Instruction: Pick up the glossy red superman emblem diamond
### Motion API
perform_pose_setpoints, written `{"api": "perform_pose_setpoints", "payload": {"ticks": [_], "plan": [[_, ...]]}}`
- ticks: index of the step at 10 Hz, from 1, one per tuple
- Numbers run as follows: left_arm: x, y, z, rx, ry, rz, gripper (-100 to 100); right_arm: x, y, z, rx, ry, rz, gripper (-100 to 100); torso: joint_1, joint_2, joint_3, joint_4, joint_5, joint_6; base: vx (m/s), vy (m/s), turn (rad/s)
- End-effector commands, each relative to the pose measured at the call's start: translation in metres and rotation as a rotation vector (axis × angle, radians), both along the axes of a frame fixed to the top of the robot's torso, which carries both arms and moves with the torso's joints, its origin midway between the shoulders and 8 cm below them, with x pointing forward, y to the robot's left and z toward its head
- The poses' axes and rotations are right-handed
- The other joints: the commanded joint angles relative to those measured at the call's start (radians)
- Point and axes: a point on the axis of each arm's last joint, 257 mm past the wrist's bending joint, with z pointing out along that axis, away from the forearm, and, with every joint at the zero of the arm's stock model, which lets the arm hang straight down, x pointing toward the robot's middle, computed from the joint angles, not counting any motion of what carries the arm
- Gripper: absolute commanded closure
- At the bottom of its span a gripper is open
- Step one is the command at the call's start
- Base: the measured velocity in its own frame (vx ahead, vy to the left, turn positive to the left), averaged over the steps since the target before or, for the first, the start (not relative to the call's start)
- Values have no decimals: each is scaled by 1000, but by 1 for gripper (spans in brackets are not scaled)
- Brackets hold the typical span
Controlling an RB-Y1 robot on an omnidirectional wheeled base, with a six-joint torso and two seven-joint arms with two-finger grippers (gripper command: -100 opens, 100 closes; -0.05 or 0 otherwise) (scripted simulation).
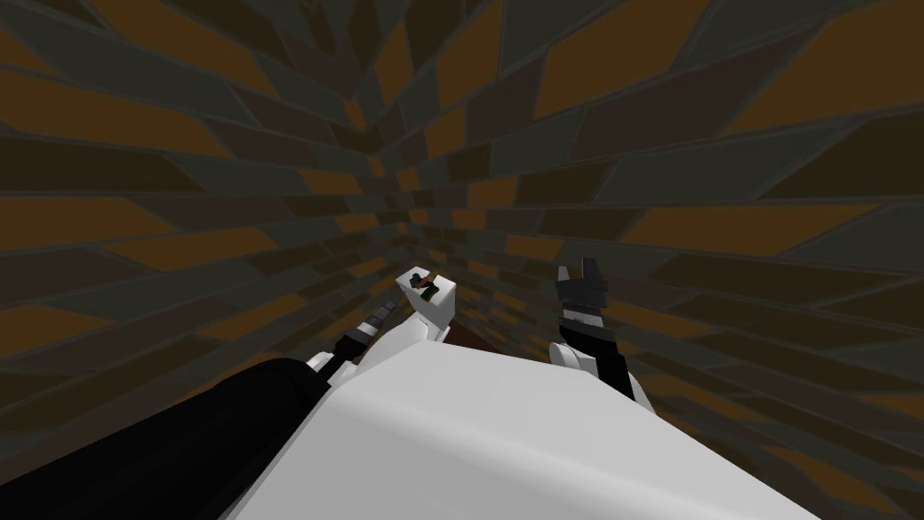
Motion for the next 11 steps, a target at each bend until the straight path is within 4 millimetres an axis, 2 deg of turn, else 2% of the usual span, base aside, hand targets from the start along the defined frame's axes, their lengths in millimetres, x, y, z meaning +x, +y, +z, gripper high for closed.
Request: {"api": "perform_pose_setpoints", "payload": {"ticks": [1, 2, 3, 4, 5, 6, 7, 8, 9, 10, 11], "plan": [[-6, 7, -6, 41, 32, -17, -100, 0, 0, 0, 0, 0, 0, 0, 0, 0, 0, 0, 0, 0, 28, -22, -84], [-18, 22, -19, 92, 85, -17, -100, 0, 0, 0, 0, 0, 0, 0, 0, 0, 0, 0, 0, 0, 32, -30, -161], [-16, 21, -18, 108, 91, -34, -100, 0, 0, 0, 0, 0, 0, 0, 0, 0, 0, 0, 0, 0, 26, -24, -88], [-28, 36, -30, 162, 145, -40, -100, 0, 0, 0, 0, 0, 0, 0, 0, 0, 0, 0, 0, 0, 30, -35, -161], [-26, 36, -29, 175, 149, -54, -100, 0, 0, 0, 0, 0, 0, 0, -1, 0, 0, 0, 0, 0, 21, -24, -93], [-39, 51, -40, 225, 202, -58, -100, 0, 0, 0, 0, 0, 0, 0, 0, 1, 0, 0, 0, 0, 25, -30, -165], [-37, 50, -38, 241, 207, -77, -100, 0, 0, 0, 0, 0, 0, 0, -1, 1, 0, 0, 0, 0, 21, -19, -85], [-50, 66, -48, 290, 260, -82, -100, 0, 0, 0, 0, 0, 0, 0, 0, 1, 0, 0, 0, -1, 27, -23, -199], [-48, 65, -47, 305, 265, -100, -100, 0, 0, 0, 0, 0, 0, 0, 0, 1, 0, 0, 0, 0, 22, -15, -85], [-61, 81, -56, 352, 316, -106, -100, 0, 0, 0, 0, 0, 0, 0, 0, 1, 0, 0, 0, -1, 27, -27, -158], [-57, 80, -53, 371, 321, -128, -100, 0, 0, 0, 0, 0, 0, 0, 0, 0, 0, 0, 0, 0, 19, -19, -84]]}}
